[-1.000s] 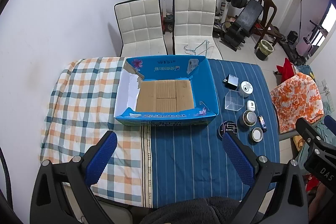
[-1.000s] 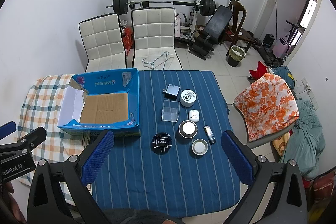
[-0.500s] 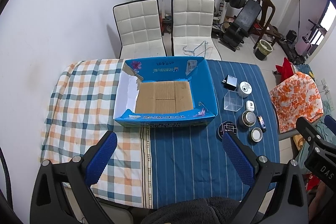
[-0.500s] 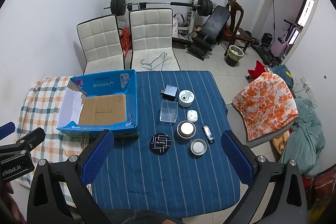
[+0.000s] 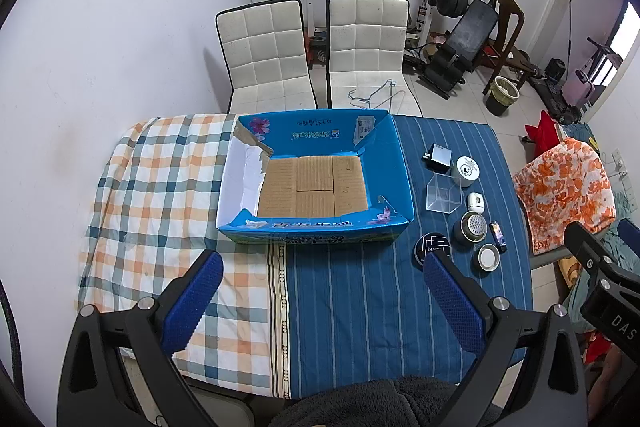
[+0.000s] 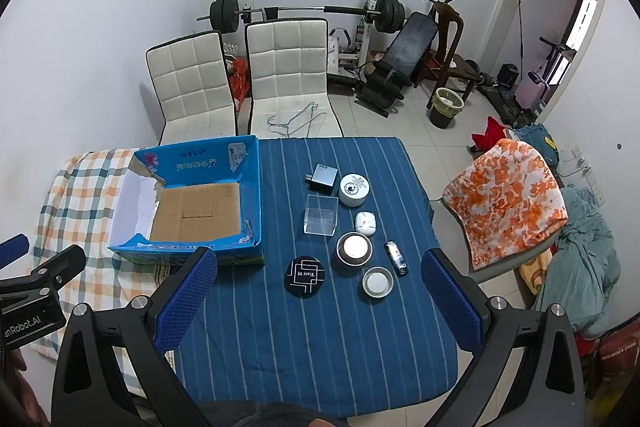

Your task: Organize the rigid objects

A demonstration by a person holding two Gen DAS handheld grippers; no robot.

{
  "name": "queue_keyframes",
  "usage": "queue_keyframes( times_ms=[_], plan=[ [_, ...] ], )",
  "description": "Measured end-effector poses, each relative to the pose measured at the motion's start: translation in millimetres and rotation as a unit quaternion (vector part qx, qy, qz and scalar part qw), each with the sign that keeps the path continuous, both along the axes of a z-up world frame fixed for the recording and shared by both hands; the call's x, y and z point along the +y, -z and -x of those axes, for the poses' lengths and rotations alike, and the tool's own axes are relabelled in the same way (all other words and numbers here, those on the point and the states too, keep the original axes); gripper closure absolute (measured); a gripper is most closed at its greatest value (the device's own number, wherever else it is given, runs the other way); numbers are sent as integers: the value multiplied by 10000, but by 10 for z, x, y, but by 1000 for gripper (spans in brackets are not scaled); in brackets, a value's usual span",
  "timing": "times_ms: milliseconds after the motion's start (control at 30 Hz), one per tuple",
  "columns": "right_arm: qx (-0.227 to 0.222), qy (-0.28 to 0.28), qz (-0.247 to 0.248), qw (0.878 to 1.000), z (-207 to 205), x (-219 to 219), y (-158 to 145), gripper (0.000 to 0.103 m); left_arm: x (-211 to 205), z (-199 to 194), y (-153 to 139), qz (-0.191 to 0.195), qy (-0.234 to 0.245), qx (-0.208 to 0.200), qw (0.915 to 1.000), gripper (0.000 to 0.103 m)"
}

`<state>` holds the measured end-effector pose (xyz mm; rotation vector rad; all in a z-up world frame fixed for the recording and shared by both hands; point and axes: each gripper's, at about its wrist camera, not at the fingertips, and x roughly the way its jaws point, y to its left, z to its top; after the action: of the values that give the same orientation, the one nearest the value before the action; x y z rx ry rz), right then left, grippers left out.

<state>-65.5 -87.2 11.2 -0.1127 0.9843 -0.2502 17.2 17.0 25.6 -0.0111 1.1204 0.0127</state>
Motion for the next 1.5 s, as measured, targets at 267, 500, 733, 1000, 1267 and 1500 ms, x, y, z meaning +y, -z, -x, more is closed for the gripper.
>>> queue_keyframes(
  times_ms=[267,500,733,1000,1267,1500],
  plan=[
    [22,7,-45,10000,-25,-11,4,0,-93,-153,14,2,14,61,10000,0],
    [282,377,-511,9976,-228,-460,198,0,-310,-390,226,214,164,94,9996,0],
    [855,1035,-768,9880,-816,-1447,859,0,-918,-1129,850,394,458,347,9976,0],
    [1457,1344,-1341,9709,-1448,-2505,1881,0,-2050,-1995,2139,587,866,1586,9818,0],
    [1802,1705,-1771,9524,-1840,-3153,2695,0,-2630,-2306,3046,200,1068,2267,9679,0],
    [2092,1744,-1833,9446,-1942,-3281,3085,0,-2703,-2398,3562,23,1034,2636,9591,10]
  ],
)
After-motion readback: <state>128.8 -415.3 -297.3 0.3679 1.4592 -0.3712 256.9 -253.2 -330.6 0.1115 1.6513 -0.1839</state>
